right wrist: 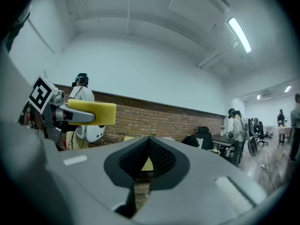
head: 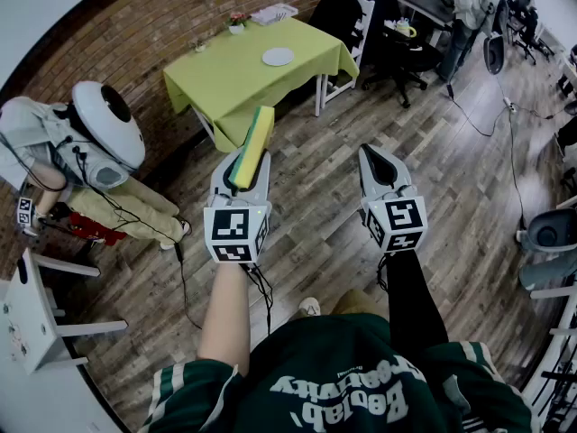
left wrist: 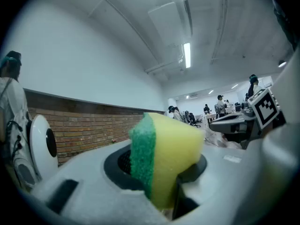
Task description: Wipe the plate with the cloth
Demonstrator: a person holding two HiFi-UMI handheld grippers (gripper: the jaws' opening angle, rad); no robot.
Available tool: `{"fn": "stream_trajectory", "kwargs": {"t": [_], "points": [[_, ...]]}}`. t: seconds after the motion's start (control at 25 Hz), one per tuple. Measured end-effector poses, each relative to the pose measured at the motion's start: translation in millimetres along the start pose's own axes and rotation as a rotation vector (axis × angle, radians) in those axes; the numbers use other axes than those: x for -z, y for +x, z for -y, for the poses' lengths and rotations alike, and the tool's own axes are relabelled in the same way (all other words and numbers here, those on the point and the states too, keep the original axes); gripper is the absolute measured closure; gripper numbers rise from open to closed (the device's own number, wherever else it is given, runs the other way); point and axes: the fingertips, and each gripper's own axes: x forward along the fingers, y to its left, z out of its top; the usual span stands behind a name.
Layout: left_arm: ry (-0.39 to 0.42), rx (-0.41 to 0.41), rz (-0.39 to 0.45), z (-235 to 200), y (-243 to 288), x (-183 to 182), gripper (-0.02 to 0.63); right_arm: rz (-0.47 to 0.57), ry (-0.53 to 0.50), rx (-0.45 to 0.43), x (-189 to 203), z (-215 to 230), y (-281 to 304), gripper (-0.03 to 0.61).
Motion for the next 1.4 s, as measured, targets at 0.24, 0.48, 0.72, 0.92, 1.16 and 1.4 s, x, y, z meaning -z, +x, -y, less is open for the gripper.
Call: {"fn": "stream_trajectory", "kwargs": {"t": [0.24,0.48,0.72,0.92,1.16,1.4], "points": [[-0.005,0.008,0.005,-2.8,3.9,-0.9,0.486,0.009,0.001,-0.002,-1.0,-1.1,5.4,0.566],[-0.011,0.013,0.012,-3.1,4.0,-3.6,0.485,0.056,0.035,-0.006,-8.1,4.2,2.7,0.566],[-0.019,0.007,0.009,-2.3,26.1,0.4,0.485,0.066,0.049,-0.013,1.5,20.3,15.9,0.566],[-0.017,-0.005,-0.009,-4.9,72.2,8.6,0.485,0.078,0.074,-0.029,14.3,50.8,52.3,0.565],[-0.019,-0.039,-0.012,-14.4,150.0,3.9,0.482,0.093,0.089,-0.056,17.3,111.8,121.6,0.565],[-0.022,-0.063,-0.013,-21.1,214.6,-7.5,0.482,0.116,0.120,-0.079,14.7,160.0,179.4,0.565]]}}
